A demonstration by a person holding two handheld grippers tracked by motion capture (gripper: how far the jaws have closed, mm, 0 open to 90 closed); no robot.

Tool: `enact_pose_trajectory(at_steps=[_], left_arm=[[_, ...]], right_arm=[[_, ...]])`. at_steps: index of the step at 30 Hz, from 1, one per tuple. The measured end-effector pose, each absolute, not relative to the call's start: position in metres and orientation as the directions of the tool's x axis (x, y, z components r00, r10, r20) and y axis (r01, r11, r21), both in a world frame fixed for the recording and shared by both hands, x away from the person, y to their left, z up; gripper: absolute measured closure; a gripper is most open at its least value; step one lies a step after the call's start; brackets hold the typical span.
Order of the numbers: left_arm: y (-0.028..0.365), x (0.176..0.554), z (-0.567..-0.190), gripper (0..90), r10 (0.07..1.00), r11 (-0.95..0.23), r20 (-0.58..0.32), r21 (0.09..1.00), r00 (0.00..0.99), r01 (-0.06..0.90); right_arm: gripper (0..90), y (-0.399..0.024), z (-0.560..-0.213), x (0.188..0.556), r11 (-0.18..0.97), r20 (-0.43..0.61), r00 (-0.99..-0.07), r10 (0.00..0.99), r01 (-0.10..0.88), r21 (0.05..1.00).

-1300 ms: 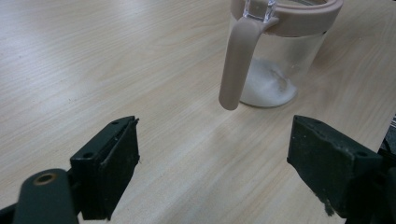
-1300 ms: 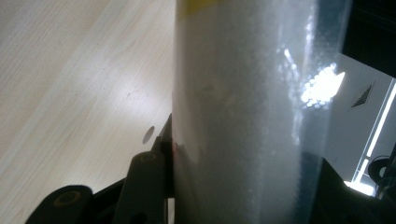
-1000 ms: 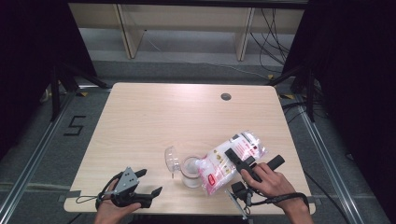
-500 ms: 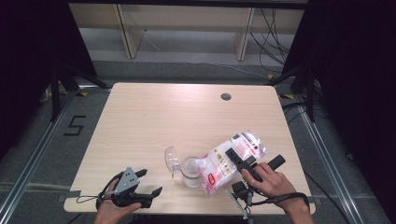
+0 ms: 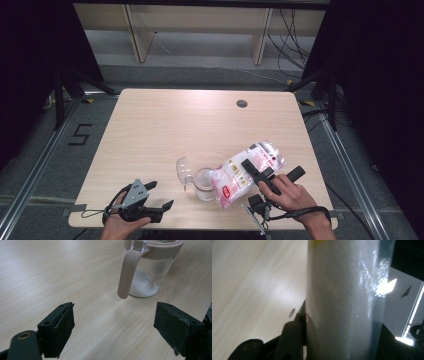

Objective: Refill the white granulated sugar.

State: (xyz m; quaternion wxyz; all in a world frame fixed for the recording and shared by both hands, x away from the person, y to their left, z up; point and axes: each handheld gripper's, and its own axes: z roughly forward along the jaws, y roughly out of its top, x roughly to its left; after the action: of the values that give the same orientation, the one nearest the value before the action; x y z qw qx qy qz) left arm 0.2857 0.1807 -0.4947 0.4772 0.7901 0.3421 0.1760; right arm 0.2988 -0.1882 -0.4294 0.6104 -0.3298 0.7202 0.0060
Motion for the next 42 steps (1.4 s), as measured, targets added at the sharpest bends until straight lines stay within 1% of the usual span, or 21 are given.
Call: enact_pose_trajectory(at_steps=[8,11,12,14,15,16,18,19,20,21,28,31,33,35,42], left_arm=[[0.1804,0.2861,-0.4951,16.0,0.708,-0.309,-0.051,0.874,0.705,0.374],[0.1805,0.2859,-0.4951,16.0,0.707,-0.308,-0.051,0.875,0.705,0.373],[0.1805,0.2859,-0.4951,16.0,0.707,-0.309,-0.051,0.875,0.705,0.373],[0.1804,0.2860,-0.4951,16.0,0.707,-0.309,-0.051,0.875,0.705,0.373],[0.1805,0.2861,-0.4952,16.0,0.707,-0.309,-0.051,0.875,0.705,0.373],[0.1805,0.2862,-0.4952,16.0,0.707,-0.308,-0.051,0.875,0.705,0.373],[0.1805,0.2862,-0.4952,16.0,0.708,-0.308,-0.051,0.875,0.705,0.373],[0.1804,0.2861,-0.4952,16.1,0.708,-0.308,-0.051,0.875,0.705,0.373],[0.1804,0.2860,-0.4951,16.0,0.708,-0.308,-0.051,0.875,0.705,0.373],[0.1804,0.2859,-0.4951,16.0,0.705,-0.311,-0.050,0.875,0.707,0.372],[0.1805,0.2860,-0.4950,16.0,0.706,-0.308,-0.052,0.876,0.707,0.372],[0.1815,0.2871,-0.4944,16.0,0.696,-0.329,-0.029,0.876,0.718,0.354],[0.1814,0.2868,-0.4942,16.0,0.698,-0.329,-0.028,0.875,0.716,0.355],[0.1816,0.2868,-0.4941,16.0,0.699,-0.328,-0.028,0.875,0.715,0.355],[0.1814,0.2870,-0.4943,16.1,0.696,-0.328,-0.030,0.875,0.718,0.355]], right_arm=[[65.0,-0.1876,-0.4294,0.2990,0.783,-0.885,-0.042,-0.463,-0.487,-0.387],[65.0,-0.1879,-0.4286,0.2988,0.776,-0.878,-0.033,-0.478,-0.483,-0.405],[65.0,-0.1881,-0.4300,0.2978,0.789,-0.886,-0.045,-0.462,-0.477,-0.387],[65.0,-0.1877,-0.4299,0.2980,0.786,-0.886,-0.038,-0.463,-0.478,-0.390],[65.1,-0.1873,-0.4294,0.2977,0.787,-0.882,-0.046,-0.469,-0.475,-0.394],[65.1,-0.1863,-0.4281,0.2984,0.772,-0.871,-0.034,-0.490,-0.480,-0.416],[65.1,-0.1852,-0.4276,0.2990,0.760,-0.868,-0.015,-0.497,-0.491,-0.427],[65.2,-0.1860,-0.4279,0.2979,0.772,-0.873,-0.031,-0.487,-0.482,-0.414],[65.2,-0.1858,-0.4276,0.2977,0.769,-0.870,-0.027,-0.493,-0.482,-0.421],[65.2,-0.1860,-0.4288,0.2968,0.782,-0.878,-0.041,-0.476,-0.476,-0.402],[65.3,-0.1846,-0.4282,0.2960,0.776,-0.874,-0.037,-0.485,-0.480,-0.410],[65.4,-0.1845,-0.4286,0.2960,0.775,-0.876,-0.038,-0.481,-0.485,-0.405],[65.4,-0.1830,-0.4280,0.2967,0.761,-0.867,-0.024,-0.498,-0.492,-0.423],[65.4,-0.1842,-0.4290,0.2957,0.774,-0.875,-0.033,-0.482,-0.483,-0.408],[65.5,-0.1838,-0.4282,0.2955,0.772,-0.871,-0.034,-0.491,-0.480,-0.416]])
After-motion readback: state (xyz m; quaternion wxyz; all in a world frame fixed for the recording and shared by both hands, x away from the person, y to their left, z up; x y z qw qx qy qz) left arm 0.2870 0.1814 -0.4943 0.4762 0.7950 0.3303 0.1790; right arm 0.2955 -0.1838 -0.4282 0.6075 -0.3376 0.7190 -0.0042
